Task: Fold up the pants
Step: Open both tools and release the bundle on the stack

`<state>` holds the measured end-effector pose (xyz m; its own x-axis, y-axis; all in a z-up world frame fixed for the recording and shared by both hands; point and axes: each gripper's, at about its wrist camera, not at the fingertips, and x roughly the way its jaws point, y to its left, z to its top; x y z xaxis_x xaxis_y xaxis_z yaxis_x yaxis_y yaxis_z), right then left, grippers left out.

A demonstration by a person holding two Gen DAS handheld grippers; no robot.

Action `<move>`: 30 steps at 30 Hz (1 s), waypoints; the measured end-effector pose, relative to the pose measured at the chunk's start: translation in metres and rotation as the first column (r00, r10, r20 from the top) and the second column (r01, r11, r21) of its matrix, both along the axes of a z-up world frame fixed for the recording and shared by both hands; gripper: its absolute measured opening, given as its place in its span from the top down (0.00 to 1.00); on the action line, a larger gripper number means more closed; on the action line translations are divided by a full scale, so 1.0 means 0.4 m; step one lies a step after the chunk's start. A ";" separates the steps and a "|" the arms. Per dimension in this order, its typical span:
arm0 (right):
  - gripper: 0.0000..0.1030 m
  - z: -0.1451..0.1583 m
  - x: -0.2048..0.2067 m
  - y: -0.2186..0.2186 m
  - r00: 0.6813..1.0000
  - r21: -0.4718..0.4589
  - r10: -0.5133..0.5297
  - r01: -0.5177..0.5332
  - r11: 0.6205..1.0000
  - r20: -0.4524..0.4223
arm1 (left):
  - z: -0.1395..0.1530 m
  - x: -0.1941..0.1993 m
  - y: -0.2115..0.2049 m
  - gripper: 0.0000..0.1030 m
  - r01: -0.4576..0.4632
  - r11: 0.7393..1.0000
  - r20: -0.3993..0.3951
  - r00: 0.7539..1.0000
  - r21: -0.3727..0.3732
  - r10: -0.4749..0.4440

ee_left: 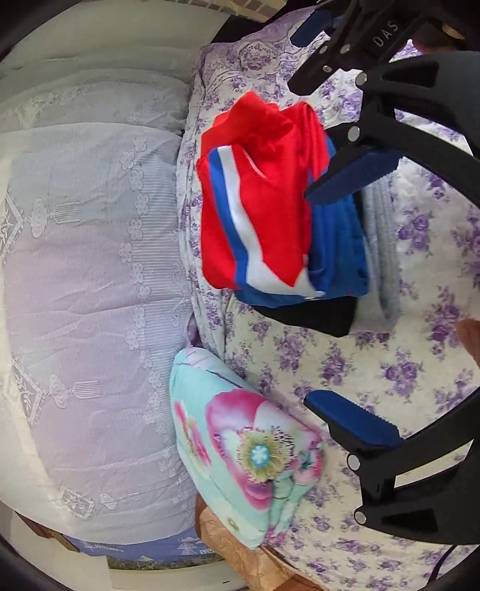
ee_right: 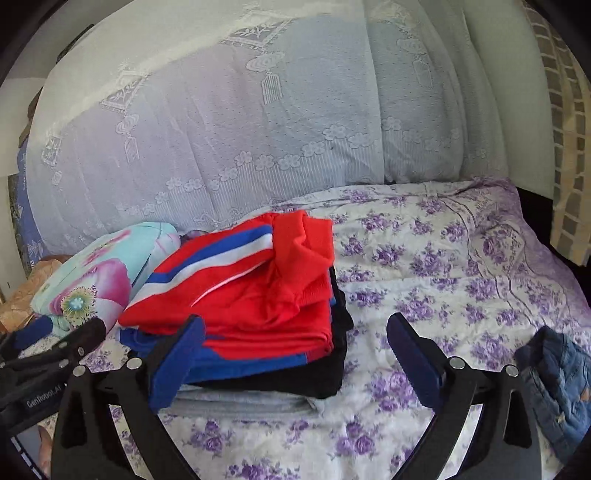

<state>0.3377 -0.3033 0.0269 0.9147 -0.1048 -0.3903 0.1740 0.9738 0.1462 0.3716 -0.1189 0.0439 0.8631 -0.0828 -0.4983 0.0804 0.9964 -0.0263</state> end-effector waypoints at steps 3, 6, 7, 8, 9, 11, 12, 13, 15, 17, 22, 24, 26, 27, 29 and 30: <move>0.04 -0.016 -0.001 -0.016 0.999 0.087 0.039 -0.039 0.995 0.000 | -0.036 -0.005 0.000 0.05 0.011 1.000 -0.047 0.999 -0.016 -0.012; 0.04 -0.026 0.009 -0.017 0.999 0.081 0.031 -0.028 0.996 -0.029 | -0.043 -0.016 -0.018 0.05 0.033 0.998 -0.030 0.999 0.049 -0.031; 0.04 -0.029 0.009 -0.012 0.999 0.072 0.039 -0.037 0.997 -0.032 | -0.044 -0.021 -0.022 0.05 0.025 0.998 -0.010 1.000 0.064 -0.025; 0.04 -0.032 0.011 -0.009 0.998 0.062 0.043 -0.041 0.997 -0.037 | -0.043 -0.023 -0.025 0.05 0.025 0.997 -0.001 1.000 0.076 -0.025; 0.04 -0.034 0.013 -0.007 0.998 0.052 0.043 -0.041 0.998 -0.040 | -0.045 -0.021 -0.028 0.05 0.032 0.996 -0.002 0.999 0.080 -0.032; 0.04 -0.034 0.013 -0.005 0.998 0.046 0.045 -0.043 0.998 -0.039 | -0.048 -0.012 -0.031 0.05 0.038 0.996 -0.009 0.999 0.083 -0.038; 0.04 -0.032 0.011 -0.006 0.998 0.047 0.044 -0.042 0.998 -0.034 | -0.047 -0.009 -0.032 0.05 0.035 0.996 -0.010 0.999 0.086 -0.034; 0.04 -0.029 0.010 -0.007 0.999 0.048 0.044 -0.042 0.998 -0.030 | -0.046 -0.006 -0.033 0.05 0.030 0.996 -0.008 1.000 0.088 -0.030; 0.04 -0.022 0.003 -0.007 0.999 0.044 0.043 -0.042 0.998 -0.018 | -0.042 -0.009 -0.034 0.05 0.029 0.995 0.006 1.000 0.092 -0.029; 0.04 -0.016 -0.002 -0.008 0.999 0.041 0.041 -0.041 0.998 -0.006 | -0.039 -0.014 -0.032 0.05 0.030 0.996 0.017 0.999 0.088 -0.031; 0.04 -0.012 -0.006 -0.006 0.999 0.044 0.048 -0.048 0.998 -0.004 | -0.038 -0.017 -0.033 0.05 0.031 0.996 0.022 0.999 0.088 -0.033; 0.04 -0.010 -0.008 -0.004 0.999 0.045 0.053 -0.053 0.998 -0.002 | -0.038 -0.017 -0.035 0.05 0.039 0.996 0.014 0.999 0.081 -0.041; 0.04 -0.006 -0.013 -0.001 0.999 0.041 0.055 -0.055 0.998 0.005 | -0.038 -0.015 -0.035 0.05 0.046 0.996 0.001 0.999 0.072 -0.046; 0.04 -0.004 -0.015 0.000 0.998 0.040 0.057 -0.057 0.998 0.008 | -0.037 -0.017 -0.034 0.05 0.046 0.997 0.002 0.999 0.068 -0.046; 0.04 0.000 -0.019 0.000 0.998 0.041 0.056 -0.056 0.998 0.014 | -0.035 -0.021 -0.036 0.05 0.046 0.996 0.007 0.999 0.071 -0.047; 0.04 0.000 -0.020 0.000 0.998 0.044 0.056 -0.057 0.997 0.015 | -0.035 -0.021 -0.037 0.05 0.048 0.996 0.005 0.999 0.069 -0.048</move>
<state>0.3297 -0.3032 0.0270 0.9240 -0.0356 -0.3807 0.1164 0.9746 0.1913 0.3630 -0.1335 0.0298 0.8622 -0.0899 -0.4985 0.1282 0.9908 0.0430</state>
